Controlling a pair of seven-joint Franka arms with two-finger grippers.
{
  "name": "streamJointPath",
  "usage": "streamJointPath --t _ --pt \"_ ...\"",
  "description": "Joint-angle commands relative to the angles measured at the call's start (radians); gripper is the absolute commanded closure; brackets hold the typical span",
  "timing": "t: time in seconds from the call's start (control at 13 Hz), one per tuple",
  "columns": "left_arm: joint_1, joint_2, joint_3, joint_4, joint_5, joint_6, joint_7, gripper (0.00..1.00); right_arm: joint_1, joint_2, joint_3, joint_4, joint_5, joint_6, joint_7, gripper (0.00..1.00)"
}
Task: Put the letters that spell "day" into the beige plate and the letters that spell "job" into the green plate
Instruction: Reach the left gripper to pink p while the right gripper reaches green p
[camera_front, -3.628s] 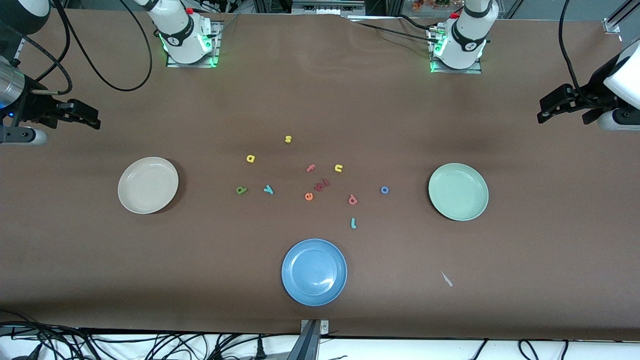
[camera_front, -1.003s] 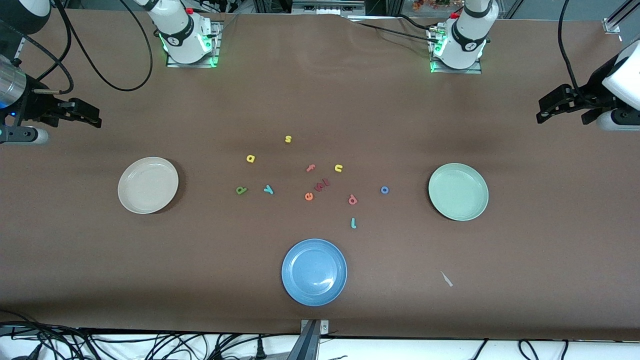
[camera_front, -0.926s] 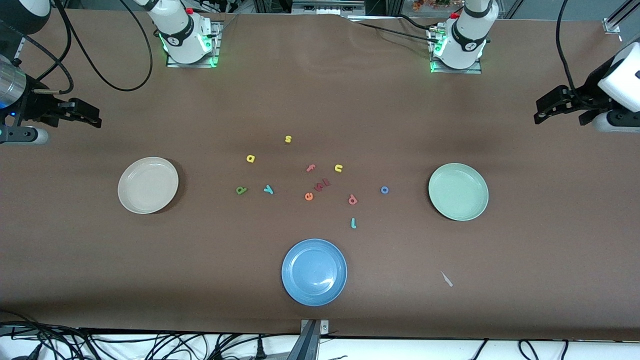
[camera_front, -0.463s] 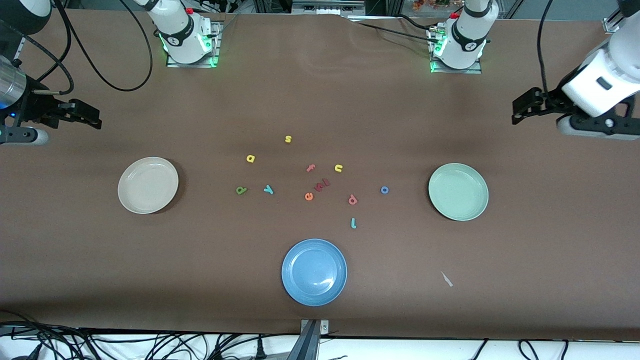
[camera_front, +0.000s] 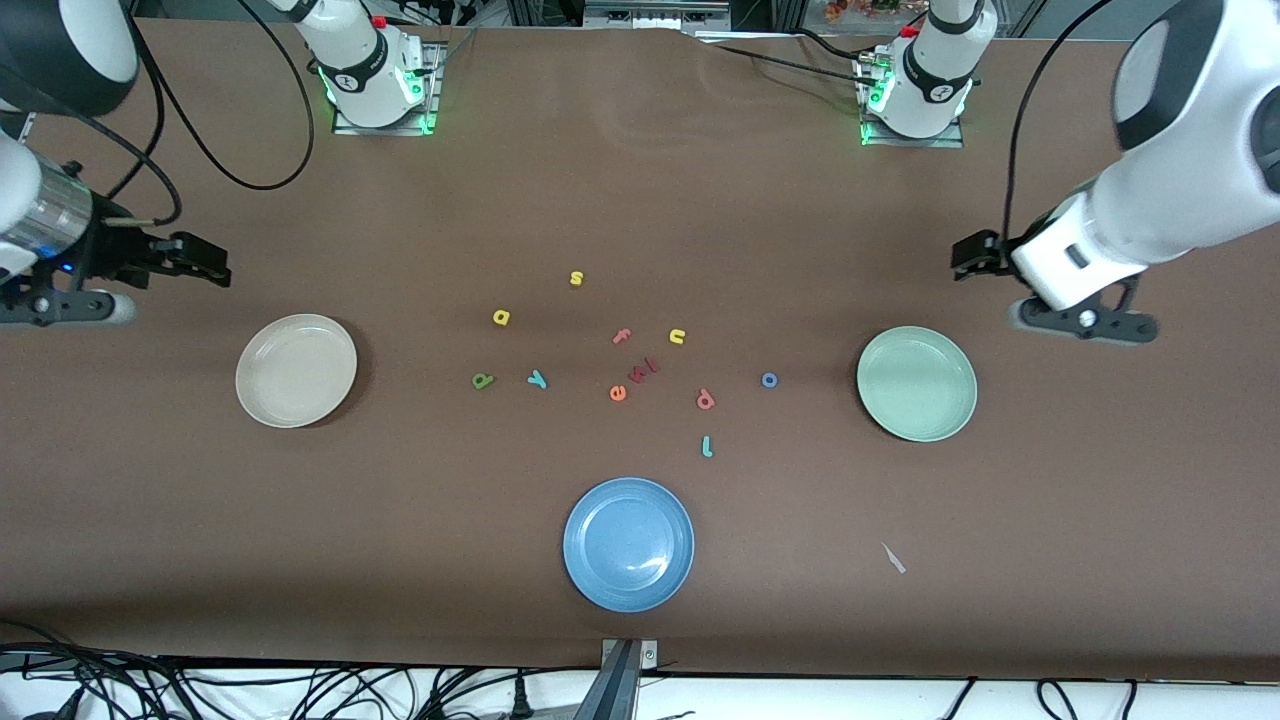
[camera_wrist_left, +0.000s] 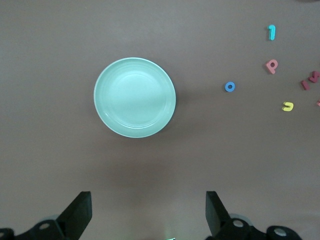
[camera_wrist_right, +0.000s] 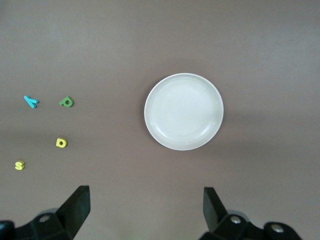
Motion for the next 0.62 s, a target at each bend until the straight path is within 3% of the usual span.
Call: streamJointPath --t 0.0,0.54 --pt "-0.013 0.071 0.002 0.051 -0.016 -0.01 0.0 0.0 0.028 0.032 -0.002 0.026 -0.012 0.006 -0.006 0.0" --pt "-0.14 0.232 0.004 0.051 -0.01 0.173 -0.008 0.0 0.063 0.088 -0.001 0.024 -0.001 -0.02 -0.014 0.0"
